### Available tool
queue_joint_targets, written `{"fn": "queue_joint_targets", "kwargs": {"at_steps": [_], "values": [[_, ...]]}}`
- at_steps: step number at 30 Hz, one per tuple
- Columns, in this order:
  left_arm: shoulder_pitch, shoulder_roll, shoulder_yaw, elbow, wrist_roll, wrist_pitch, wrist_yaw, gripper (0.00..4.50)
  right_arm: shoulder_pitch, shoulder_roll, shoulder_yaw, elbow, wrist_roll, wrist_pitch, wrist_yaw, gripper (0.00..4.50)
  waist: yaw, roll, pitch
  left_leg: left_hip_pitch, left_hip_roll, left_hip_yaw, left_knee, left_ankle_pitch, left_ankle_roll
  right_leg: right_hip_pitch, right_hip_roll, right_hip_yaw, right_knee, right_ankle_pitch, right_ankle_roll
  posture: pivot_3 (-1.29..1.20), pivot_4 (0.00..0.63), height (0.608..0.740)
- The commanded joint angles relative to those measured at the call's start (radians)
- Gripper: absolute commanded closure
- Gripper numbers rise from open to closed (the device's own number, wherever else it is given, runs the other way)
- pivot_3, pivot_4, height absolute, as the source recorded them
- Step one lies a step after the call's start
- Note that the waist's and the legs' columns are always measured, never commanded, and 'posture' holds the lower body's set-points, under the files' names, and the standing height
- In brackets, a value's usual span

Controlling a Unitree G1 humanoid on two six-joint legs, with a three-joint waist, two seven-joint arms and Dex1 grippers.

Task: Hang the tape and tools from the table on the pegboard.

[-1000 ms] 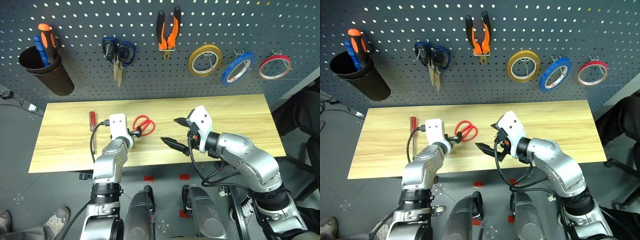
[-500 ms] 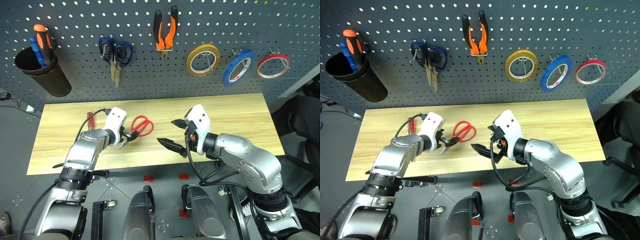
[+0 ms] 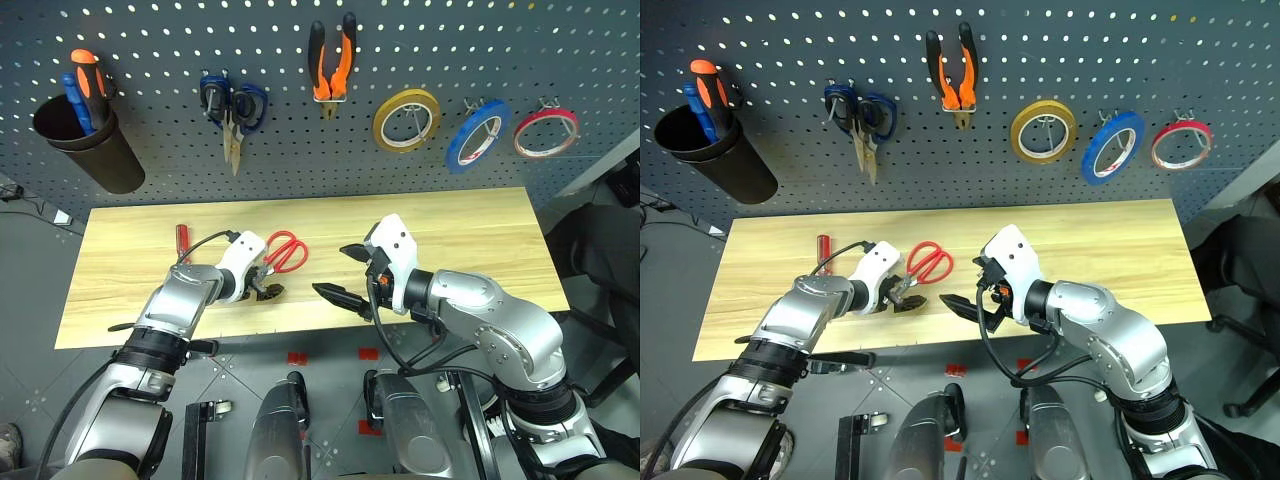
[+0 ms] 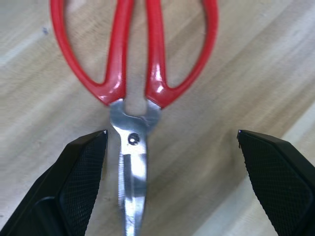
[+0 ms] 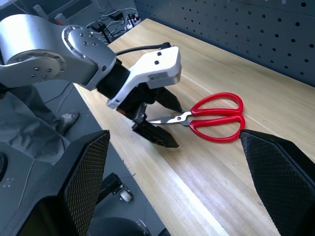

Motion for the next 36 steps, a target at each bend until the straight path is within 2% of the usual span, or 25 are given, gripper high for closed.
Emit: {"fn": "queue_joint_targets", "kwargs": {"at_steps": [1,10,11,15,18,24,27,31,36], "values": [[0.028,-0.007,-0.025,0.076,0.024,0.008,-0.021,1.24,-0.003,-0.003,-0.017,-0.039,0.034,0.009,0.010,0.00,-0.001,0.000,0.000,0.000,0.000,0.000,0.000,0.000,0.000,0.000,0.000,0.000,0.000,0.000,0.000,-0.21,0.360,0.740],[0.013,-0.024,-0.020,0.144,0.041,-0.029,-0.039,4.01,-0.009,-0.024,-0.035,-0.026,0.048,0.016,0.006,0.00,0.000,0.000,0.000,0.000,0.000,0.000,0.000,0.000,0.000,0.000,0.000,0.000,0.000,0.000,0.000,-0.21,0.362,0.740],[0.019,-0.028,-0.014,0.136,0.036,-0.032,-0.038,4.21,-0.008,-0.025,-0.035,-0.026,0.047,0.016,0.005,0.00,0.000,0.000,0.000,0.000,0.000,0.000,0.000,0.000,0.000,0.000,0.000,0.000,0.000,0.000,0.000,-0.21,0.362,0.740],[0.044,-0.035,0.011,0.084,0.033,-0.045,-0.020,4.20,-0.007,-0.029,-0.036,-0.028,0.044,0.014,0.001,0.00,0.000,0.001,0.000,0.000,0.000,0.000,0.000,0.000,0.000,0.000,0.000,0.000,0.000,0.000,0.000,-0.21,0.367,0.740],[0.082,-0.057,0.097,-0.010,0.029,-0.124,0.089,4.20,-0.005,-0.038,-0.027,-0.035,0.009,-0.035,-0.008,0.00,0.000,0.001,0.000,0.000,0.000,0.000,0.000,0.000,0.000,0.000,0.000,0.000,0.000,0.000,0.000,-0.21,0.367,0.740],[0.227,-0.093,0.194,-0.260,0.034,-0.303,0.237,4.20,0.001,-0.069,0.015,-0.029,-0.117,-0.278,0.013,0.00,-0.001,0.000,0.000,-0.001,0.001,0.000,0.000,0.000,0.000,-0.001,0.000,0.000,-0.001,0.000,0.000,-0.21,0.364,0.740],[0.348,-0.093,0.196,-0.399,0.078,-0.436,0.298,4.20,-0.002,-0.057,0.014,-0.036,-0.156,-0.449,0.045,0.00,-0.005,0.000,0.000,-0.001,0.001,0.000,-0.002,0.000,0.000,-0.001,0.000,0.000,-0.002,0.000,0.000,-0.21,0.362,0.740],[0.473,-0.121,0.228,-0.544,0.133,-0.548,0.402,4.20,-0.017,-0.036,-0.003,-0.034,-0.180,-0.560,0.047,0.00,-0.004,0.000,0.000,-0.001,0.001,0.001,-0.003,0.000,0.000,-0.001,-0.001,0.000,-0.003,0.000,0.000,-0.21,0.360,0.740],[0.521,-0.152,0.275,-0.644,0.221,-0.627,0.546,4.20,-0.017,-0.039,-0.011,-0.015,-0.206,-0.622,0.055,0.00,-0.002,0.000,0.000,-0.001,0.000,0.000,-0.003,-0.001,0.001,0.000,-0.001,0.000,-0.002,0.000,0.000,-0.20,0.356,0.740]]}}
